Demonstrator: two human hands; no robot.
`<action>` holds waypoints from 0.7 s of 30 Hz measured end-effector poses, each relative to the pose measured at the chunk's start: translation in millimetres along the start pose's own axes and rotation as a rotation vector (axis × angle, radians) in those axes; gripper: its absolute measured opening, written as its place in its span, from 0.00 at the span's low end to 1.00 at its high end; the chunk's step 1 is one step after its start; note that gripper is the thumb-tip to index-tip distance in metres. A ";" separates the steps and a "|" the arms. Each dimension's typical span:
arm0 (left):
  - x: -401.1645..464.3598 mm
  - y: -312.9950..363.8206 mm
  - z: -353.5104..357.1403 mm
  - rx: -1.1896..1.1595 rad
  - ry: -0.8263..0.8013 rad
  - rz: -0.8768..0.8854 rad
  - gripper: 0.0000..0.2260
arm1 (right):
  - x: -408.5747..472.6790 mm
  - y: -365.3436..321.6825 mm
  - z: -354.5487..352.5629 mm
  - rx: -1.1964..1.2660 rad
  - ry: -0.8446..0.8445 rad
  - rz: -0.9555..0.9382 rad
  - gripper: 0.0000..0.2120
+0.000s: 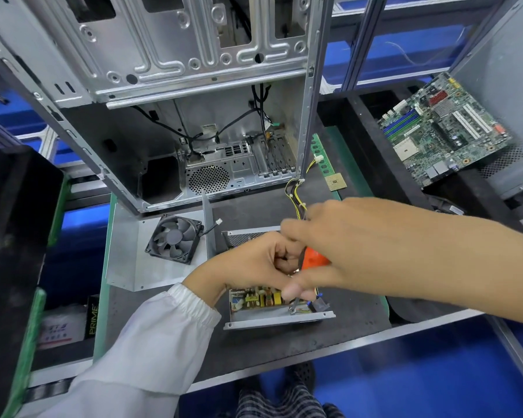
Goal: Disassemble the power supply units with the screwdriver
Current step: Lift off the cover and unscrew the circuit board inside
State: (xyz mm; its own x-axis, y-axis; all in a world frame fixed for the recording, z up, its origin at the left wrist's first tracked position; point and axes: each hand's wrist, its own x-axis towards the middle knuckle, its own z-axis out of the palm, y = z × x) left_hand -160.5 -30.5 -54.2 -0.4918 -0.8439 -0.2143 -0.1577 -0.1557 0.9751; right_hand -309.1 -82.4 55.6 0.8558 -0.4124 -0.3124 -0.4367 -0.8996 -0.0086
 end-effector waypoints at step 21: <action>2.5 1.2 -1.1 -0.059 -0.077 0.098 0.23 | -1.1 -10.5 -9.0 -0.185 -0.146 -0.038 0.16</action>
State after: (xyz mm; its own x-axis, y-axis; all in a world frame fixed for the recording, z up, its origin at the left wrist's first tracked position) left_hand -161.0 -33.3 -53.5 -0.5668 -0.8151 -0.1197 -0.0566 -0.1064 0.9927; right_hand -303.0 -73.7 64.5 0.8154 -0.3647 -0.4497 -0.3351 -0.9306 0.1472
